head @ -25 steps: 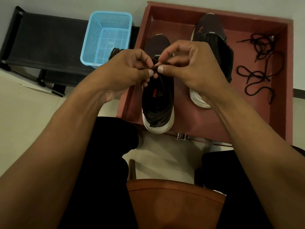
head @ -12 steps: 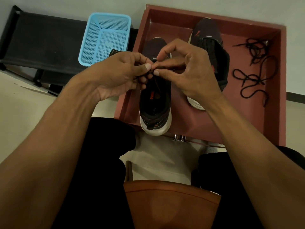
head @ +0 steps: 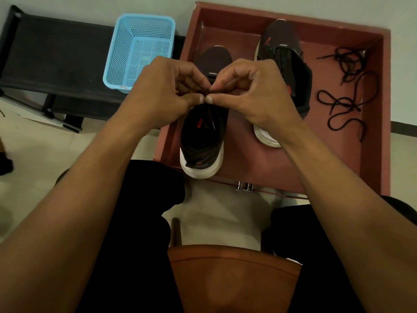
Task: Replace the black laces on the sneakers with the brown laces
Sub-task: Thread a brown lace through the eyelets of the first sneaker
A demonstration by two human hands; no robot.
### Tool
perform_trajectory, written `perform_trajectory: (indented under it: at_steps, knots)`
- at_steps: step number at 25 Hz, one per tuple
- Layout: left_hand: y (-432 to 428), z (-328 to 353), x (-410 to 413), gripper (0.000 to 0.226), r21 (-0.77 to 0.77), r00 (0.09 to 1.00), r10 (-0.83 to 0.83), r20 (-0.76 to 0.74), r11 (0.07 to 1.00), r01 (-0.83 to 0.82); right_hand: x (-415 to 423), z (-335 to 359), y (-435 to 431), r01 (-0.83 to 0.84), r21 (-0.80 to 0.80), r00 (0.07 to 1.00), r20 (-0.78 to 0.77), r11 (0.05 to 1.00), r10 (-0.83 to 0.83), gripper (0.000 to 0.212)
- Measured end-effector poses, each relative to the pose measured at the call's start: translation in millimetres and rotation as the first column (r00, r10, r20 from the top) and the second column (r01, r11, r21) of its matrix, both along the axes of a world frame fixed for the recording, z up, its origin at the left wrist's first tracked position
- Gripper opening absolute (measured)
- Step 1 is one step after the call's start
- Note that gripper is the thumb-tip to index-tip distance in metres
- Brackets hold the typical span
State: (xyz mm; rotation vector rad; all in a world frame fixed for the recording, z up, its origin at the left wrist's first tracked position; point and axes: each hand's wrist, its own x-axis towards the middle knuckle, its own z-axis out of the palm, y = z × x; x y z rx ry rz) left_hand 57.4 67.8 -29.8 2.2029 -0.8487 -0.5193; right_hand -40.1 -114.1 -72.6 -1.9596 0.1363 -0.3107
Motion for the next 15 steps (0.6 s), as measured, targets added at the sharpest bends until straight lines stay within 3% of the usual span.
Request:
perform_trajectory:
  at_steps: [2, 7, 15]
  knots:
    - [-2.6, -3.7, -2.1, 0.02, 0.02, 0.993, 0.003, 0.121, 1.0, -0.006, 0.9, -0.8, -0.3, -0.006, -0.022, 1.0, 0.028, 1.0, 0.006, 0.024]
    - [-6.3, -14.8, -4.0, 0.02, 0.024, 0.988, 0.078, 0.135, 0.996, -0.082, 1.6, 1.2, 3.9, -0.002, -0.131, 0.995, 0.101, 0.991, 0.015, 0.014]
    - [-4.5, -7.1, 2.2, 0.026, -0.055, 0.955, 0.126, -0.269, 0.988, -0.145, 5.2, 0.4, 7.1, -0.07, -0.49, 0.959, 0.207, 0.869, 0.193, 0.007]
